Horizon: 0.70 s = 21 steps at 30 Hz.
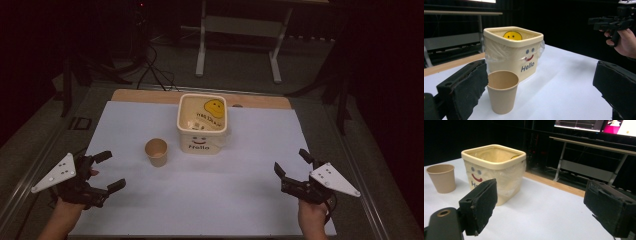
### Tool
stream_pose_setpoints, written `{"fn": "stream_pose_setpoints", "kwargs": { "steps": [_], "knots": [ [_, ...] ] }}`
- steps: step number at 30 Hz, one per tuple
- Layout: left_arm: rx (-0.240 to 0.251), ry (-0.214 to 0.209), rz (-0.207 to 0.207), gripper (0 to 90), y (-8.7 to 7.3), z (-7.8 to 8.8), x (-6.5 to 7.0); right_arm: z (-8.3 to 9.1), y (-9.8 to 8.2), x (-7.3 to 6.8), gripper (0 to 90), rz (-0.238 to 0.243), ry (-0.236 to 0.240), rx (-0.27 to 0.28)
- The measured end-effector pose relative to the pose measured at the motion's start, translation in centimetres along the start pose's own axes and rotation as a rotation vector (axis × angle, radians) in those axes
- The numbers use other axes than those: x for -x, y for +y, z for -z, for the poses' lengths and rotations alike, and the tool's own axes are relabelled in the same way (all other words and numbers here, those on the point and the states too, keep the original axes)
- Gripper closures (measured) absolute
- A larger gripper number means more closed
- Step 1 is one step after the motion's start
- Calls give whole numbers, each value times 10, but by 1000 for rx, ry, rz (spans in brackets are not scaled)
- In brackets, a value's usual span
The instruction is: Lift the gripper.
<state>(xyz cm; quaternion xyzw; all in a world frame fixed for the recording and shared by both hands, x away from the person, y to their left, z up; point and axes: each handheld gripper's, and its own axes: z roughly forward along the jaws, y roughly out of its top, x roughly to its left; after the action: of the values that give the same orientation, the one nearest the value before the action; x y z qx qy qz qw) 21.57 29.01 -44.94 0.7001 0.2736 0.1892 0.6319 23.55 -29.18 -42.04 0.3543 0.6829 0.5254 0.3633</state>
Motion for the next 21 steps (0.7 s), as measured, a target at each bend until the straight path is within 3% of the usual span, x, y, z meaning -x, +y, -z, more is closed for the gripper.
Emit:
{"fn": "stream_pose_setpoints", "kwargs": {
  "steps": [3, 7, 14, 21],
  "knots": [
    [13, -21, 30, 7, 4, 5, 1, 5, 1, 1, 117, -12, -3, 12],
    [2, -25, 38, 7, 13, 10, 3, 7, 2, 0, 117, -18, 17, 21],
    [-6, -68, 21, 7, 21, 15, 2, 5, 3, -3, 117, 4, 48, 29],
    [-6, -82, -18, 6, 43, 15, -1, 7, 5, -3, 117, 0, 74, 40]
  ]
}}
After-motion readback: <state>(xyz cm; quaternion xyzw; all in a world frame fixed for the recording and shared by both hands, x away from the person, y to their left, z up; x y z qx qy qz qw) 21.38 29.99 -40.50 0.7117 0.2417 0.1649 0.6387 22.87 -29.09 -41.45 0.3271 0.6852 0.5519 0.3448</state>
